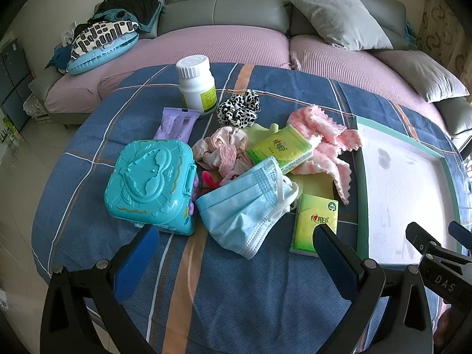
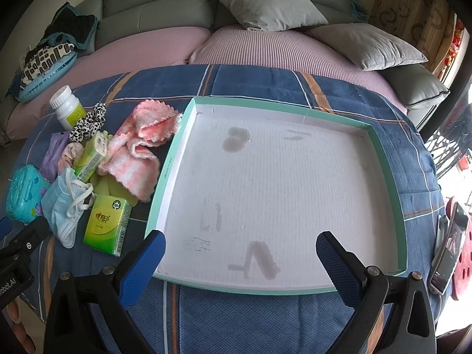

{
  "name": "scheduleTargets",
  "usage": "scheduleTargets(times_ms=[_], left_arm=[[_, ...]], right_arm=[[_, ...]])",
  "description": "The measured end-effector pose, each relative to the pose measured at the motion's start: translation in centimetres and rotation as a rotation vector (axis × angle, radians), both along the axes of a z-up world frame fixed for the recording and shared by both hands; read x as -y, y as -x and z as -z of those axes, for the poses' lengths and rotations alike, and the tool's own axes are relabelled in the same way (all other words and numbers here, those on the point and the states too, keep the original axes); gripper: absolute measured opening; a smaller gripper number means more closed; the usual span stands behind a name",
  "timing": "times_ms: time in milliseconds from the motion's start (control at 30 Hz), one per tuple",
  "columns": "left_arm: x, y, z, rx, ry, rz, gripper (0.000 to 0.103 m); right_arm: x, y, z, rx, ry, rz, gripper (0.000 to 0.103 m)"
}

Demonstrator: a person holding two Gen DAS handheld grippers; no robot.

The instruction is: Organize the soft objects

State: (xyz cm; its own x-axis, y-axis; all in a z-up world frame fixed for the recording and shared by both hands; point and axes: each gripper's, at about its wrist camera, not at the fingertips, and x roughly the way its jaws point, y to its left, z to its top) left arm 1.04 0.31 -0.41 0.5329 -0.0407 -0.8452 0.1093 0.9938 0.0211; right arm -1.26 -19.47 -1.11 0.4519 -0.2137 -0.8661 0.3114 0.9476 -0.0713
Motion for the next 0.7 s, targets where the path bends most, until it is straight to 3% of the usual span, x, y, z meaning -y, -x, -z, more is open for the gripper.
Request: scheduleTargets(times_ms=[700], left_arm=[[0.13,0.04,-0.23,0.001,0.014,0.003,0.103]], right_arm=[[-0.06,-0.04,0.19,-0.007,0.002,-0.004,0.103]])
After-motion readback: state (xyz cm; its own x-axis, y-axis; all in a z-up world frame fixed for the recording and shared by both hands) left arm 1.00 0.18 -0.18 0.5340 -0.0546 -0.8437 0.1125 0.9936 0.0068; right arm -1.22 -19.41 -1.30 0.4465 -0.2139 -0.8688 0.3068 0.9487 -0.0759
